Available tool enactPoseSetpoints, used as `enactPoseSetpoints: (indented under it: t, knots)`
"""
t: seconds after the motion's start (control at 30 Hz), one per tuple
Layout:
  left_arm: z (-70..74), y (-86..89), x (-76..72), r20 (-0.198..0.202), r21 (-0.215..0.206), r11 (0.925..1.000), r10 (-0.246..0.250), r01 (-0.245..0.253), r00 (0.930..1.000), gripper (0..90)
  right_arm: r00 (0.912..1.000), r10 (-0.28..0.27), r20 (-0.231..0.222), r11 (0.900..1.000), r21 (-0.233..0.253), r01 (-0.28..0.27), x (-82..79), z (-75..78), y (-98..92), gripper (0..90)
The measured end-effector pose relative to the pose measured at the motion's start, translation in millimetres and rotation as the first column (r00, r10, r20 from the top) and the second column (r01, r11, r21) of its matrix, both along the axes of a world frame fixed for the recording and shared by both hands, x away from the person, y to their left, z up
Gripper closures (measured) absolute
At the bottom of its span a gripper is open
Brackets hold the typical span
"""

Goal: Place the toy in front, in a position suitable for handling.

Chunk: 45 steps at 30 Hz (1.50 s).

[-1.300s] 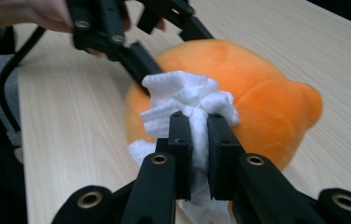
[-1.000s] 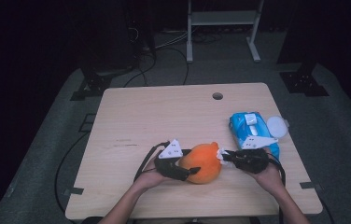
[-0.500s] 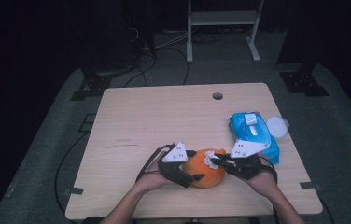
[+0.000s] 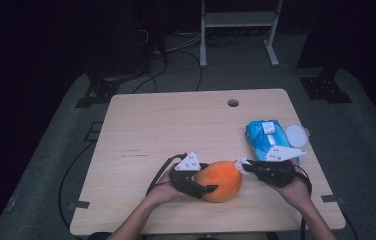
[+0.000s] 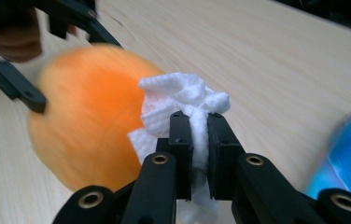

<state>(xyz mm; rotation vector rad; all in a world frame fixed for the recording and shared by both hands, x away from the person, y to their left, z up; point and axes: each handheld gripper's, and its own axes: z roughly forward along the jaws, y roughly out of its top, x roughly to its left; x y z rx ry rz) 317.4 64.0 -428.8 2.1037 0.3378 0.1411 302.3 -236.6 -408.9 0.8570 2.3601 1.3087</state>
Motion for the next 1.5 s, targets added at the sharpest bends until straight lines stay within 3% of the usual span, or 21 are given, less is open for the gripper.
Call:
enactPoseSetpoints:
  t: [0.07, 0.27, 0.37, 0.43, 0.53, 0.6, 0.67, 0.73, 0.8, 0.87, 0.9, 0.97, 1.03, 1.1, 1.17, 1.27, 1.37, 1.43, 1.5]
  knots:
    - [-0.3, -3.6, -1.6, 0.004, -0.003, 1.0000, 0.006, -0.006, 1.0000, 22.8, 0.9999, 0.015, -0.003, 1.000, 0.005, -0.015, -1.0, 0.4, 3.8, 81.6]
    - [0.0, -2.8, -3.3, 0.016, -0.005, 0.9998, -0.020, 0.020, 0.9997, 21.2, 0.9933, 0.104, 0.051, 0.994, 0.014, -0.105, -10.1, 15.1, 29.1, 81.5]
    - [2.0, 4.0, 3.5, -0.007, -0.047, 0.9985, -0.028, 0.027, 0.9996, 14.1, 0.9942, 0.106, 0.020, 0.994, 0.007, -0.106, -7.4, 8.9, 23.7, 81.5]
    - [2.5, 8.5, 11.0, -0.051, -0.053, 0.9986, 0.003, -0.006, 0.9987, 6.8, 0.9947, 0.103, 0.011, 0.995, 0.009, -0.103, -7.6, 7.8, 18.0, 81.5]
    - [-8.6, 6.7, 18.2, -0.163, -0.054, 0.9982, -0.034, 0.026, 0.9860, 4.4, 0.9924, 0.123, -0.007, 0.992, 0.024, -0.123, -6.7, 6.5, 13.1, 81.4]
    - [-14.4, 2.5, 18.4, -0.191, -0.049, 0.9977, -0.055, 0.046, 0.9800, 3.9, 0.9909, 0.134, -0.016, 0.991, 0.031, -0.133, -5.3, 6.0, 12.8, 81.2]
    - [-12.4, 0.0, 15.0, -0.161, -0.038, 0.9982, -0.053, 0.048, 0.9855, 11.7, 0.9913, 0.130, -0.018, 0.991, 0.040, -0.129, -4.7, 6.1, 12.9, 81.3]
    - [-5.0, -0.5, 8.5, -0.079, -0.045, 0.9983, -0.040, 0.036, 0.9960, 23.9, 0.9939, 0.111, -0.002, 0.993, 0.039, -0.110, -6.4, 7.5, 13.1, 81.6]
    - [4.6, -1.3, 0.5, 0.026, -0.064, 0.9977, -0.020, 0.022, 0.9995, 30.0, 0.9960, 0.086, 0.023, 0.995, 0.039, -0.087, -8.7, 11.5, 13.5, 81.7]
    - [13.7, -4.0, -7.6, 0.158, -0.046, 0.9986, -0.019, 0.027, 0.9872, 31.5, 0.9949, 0.091, 0.043, 0.992, 0.078, -0.095, -11.0, 18.4, 14.2, 81.8]
    - [15.9, -5.7, -10.9, 0.205, -0.019, 0.9994, -0.024, 0.028, 0.9785, 31.6, 0.9938, 0.097, 0.053, 0.991, 0.092, -0.102, -12.0, 21.6, 16.1, 81.8]
    - [13.6, -8.1, -14.2, 0.261, 0.051, 0.9984, -0.038, 0.025, 0.9646, 31.5, 0.9932, 0.097, 0.065, 0.992, 0.076, -0.102, -12.2, 23.2, 21.2, 81.7]
    - [5.5, -7.5, -14.3, 0.261, 0.096, 0.9943, -0.070, 0.046, 0.9627, 31.1, 0.9953, 0.082, 0.052, 0.995, 0.058, -0.085, -8.7, 18.2, 22.2, 81.8]
    - [2.9, -2.6, -13.0, 0.230, 0.090, 0.9944, -0.075, 0.056, 0.9703, 29.8, 0.9979, 0.058, 0.027, 0.998, 0.027, -0.059, -1.5, 7.8, 17.9, 81.8]
    - [1.2, 1.6, -10.5, 0.199, 0.080, 0.9951, -0.073, 0.058, 0.9774, 27.5, 0.9993, 0.023, -0.028, 0.999, 0.041, -0.021, 7.0, -2.2, 5.7, 81.7]
    - [-1.8, 4.1, -6.6, 0.159, 0.056, 0.9970, -0.062, 0.053, 0.9854, 23.7, 0.9987, -0.005, -0.051, 1.000, 0.027, 0.007, 8.9, -6.6, -1.3, 81.8]
    - [-2.5, 2.5, -5.3, 0.149, 0.054, 0.9977, -0.048, 0.040, 0.9877, 19.7, 0.9990, 0.017, -0.041, 0.999, 0.050, -0.015, 4.4, -1.2, 4.6, 81.8]
    - [-2.4, 0.5, -5.1, 0.142, 0.045, 0.9986, -0.034, 0.028, 0.9893, 18.7, 0.9962, 0.084, -0.022, 0.992, 0.093, -0.082, -2.2, 8.0, 15.9, 81.8]
    - [-2.5, 0.0, -5.0, 0.141, 0.047, 0.9986, -0.032, 0.026, 0.9895, 17.6, 0.9922, 0.124, 0.013, 0.991, 0.058, -0.124, -9.1, 13.4, 29.9, 81.7]
